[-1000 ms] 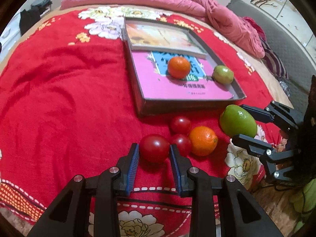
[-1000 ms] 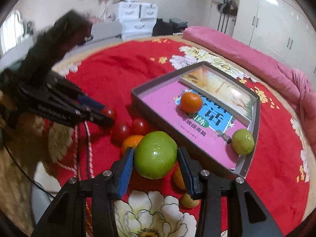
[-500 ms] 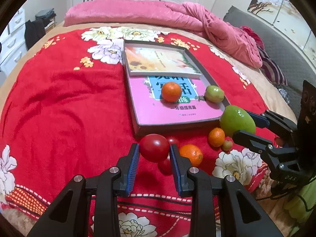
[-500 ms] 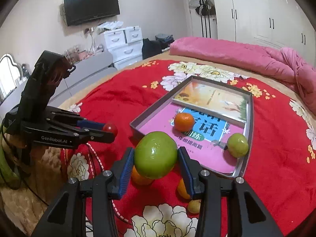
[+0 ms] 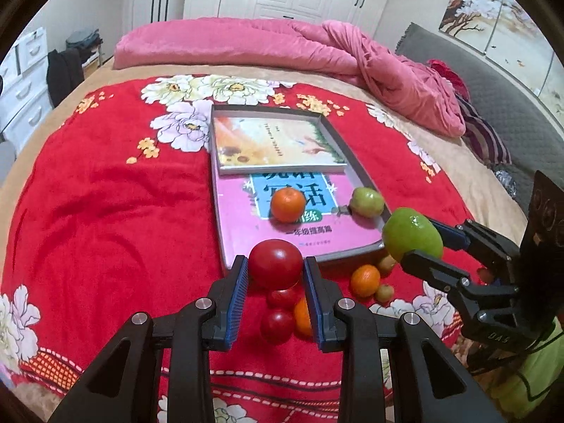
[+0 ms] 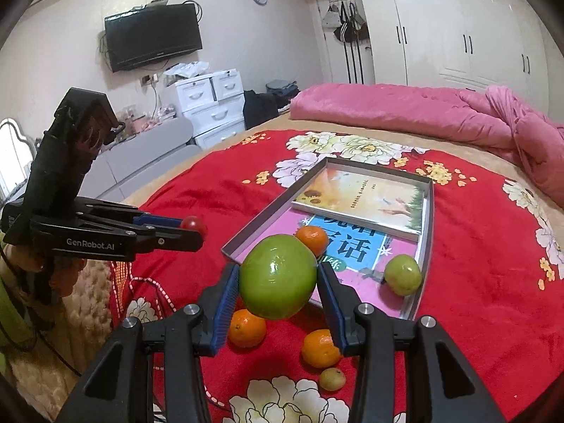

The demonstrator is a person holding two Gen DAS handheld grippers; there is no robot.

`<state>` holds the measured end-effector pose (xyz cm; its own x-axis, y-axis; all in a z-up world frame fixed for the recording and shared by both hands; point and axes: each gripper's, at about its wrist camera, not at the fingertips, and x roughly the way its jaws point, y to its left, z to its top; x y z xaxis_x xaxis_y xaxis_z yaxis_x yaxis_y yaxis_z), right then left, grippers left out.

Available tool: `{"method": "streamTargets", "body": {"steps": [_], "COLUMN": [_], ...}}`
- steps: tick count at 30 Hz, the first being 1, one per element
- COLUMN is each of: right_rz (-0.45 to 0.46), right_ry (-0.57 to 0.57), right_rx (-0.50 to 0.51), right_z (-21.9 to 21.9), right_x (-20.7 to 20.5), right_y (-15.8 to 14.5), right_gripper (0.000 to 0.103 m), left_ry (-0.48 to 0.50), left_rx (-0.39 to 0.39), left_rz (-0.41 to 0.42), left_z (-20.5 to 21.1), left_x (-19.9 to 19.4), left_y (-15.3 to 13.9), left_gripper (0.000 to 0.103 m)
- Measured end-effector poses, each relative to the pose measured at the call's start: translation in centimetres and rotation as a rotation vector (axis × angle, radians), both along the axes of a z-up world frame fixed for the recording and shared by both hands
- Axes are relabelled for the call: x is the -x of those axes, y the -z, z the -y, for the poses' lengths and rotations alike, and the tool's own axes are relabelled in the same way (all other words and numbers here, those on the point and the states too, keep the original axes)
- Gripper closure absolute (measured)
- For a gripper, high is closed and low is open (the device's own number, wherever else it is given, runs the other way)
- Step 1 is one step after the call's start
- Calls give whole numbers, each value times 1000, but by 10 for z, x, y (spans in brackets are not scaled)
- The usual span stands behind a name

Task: Organize fruits
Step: 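Lift the lime with the right tool while the left carries the tomato toward the tray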

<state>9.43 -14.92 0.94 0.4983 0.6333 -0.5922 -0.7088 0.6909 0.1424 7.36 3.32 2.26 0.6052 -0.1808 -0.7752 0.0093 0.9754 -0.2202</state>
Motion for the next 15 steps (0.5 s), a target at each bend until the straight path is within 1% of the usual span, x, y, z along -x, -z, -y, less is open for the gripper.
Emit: {"method": "streamTargets", "body": {"steps": [15], "right_rz": [44], "right_ry": [60], "right_rx": [-34], "right_z": [12], "right_x": [-9], "right_y": [-11], "right_gripper": [58], "left_ry": [-10], "left_rx": [2], "left_rz": [25], "left_z": [12], "left_x": [-14], "left_y": [-15], "left_gripper": [71]}}
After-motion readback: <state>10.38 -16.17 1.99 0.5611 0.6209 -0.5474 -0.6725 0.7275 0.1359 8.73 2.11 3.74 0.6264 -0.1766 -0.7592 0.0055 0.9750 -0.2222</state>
